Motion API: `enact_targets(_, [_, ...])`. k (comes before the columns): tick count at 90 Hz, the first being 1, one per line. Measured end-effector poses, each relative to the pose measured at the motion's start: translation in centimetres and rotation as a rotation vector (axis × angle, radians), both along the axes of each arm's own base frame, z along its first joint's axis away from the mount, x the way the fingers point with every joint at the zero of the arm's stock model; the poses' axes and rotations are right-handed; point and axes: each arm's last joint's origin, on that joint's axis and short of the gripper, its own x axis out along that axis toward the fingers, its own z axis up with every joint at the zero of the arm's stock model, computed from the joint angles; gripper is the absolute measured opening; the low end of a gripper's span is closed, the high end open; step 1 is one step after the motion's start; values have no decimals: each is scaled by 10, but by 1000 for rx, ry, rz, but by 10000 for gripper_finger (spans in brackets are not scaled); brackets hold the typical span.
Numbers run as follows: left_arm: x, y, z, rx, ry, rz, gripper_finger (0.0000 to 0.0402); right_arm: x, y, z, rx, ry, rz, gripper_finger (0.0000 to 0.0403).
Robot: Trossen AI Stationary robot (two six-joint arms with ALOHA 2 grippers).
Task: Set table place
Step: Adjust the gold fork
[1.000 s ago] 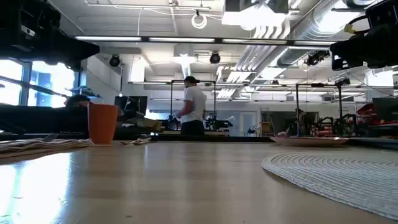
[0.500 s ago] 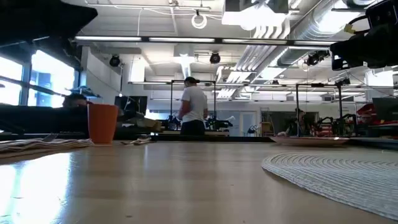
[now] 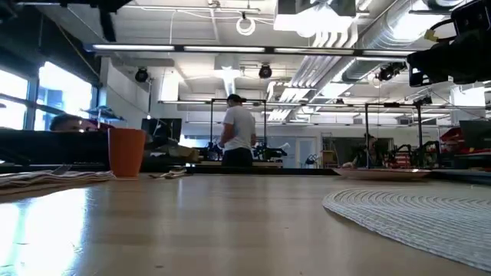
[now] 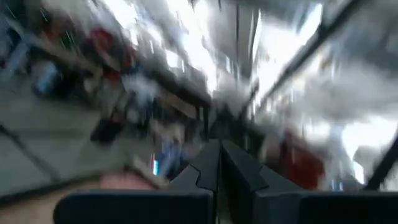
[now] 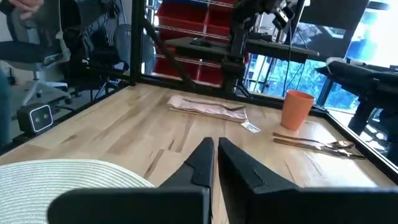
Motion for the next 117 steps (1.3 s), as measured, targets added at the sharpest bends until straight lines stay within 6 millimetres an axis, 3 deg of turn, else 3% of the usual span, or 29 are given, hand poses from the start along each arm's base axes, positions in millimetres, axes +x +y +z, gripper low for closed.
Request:
enact_targets(6, [19, -4, 0, -4, 108, -100, 0, 0, 0, 0, 0, 0, 0, 0])
enact_targets(13, [39, -4, 2, -21, 140, -79, 0, 0, 0, 0, 0, 0, 0, 0])
enact_targets(26, [65, -2, -8, -268, 182, -7, 0, 0, 0, 0, 0, 0, 0, 0])
enact_targets(38, [76, -6, -24, -545, 464, 4, 0, 0, 0, 0, 0, 0, 0, 0])
enact_targets(50, [69, -17, -43, -803, 879, 106, 0, 0, 0, 0, 0, 0, 0, 0])
enact_targets(69, [51, -31, -69, -1172, 1260, 231, 15, 0, 0, 0, 0, 0, 0, 0])
enact_targets(98, [33, -33, -108, -1250, 1448, 355, 121, 0, 0, 0, 0, 0, 0, 0])
enact_targets(117, [18, -30, -130, -1229, 1497, 447, 123, 0, 0, 0, 0, 0, 0, 0])
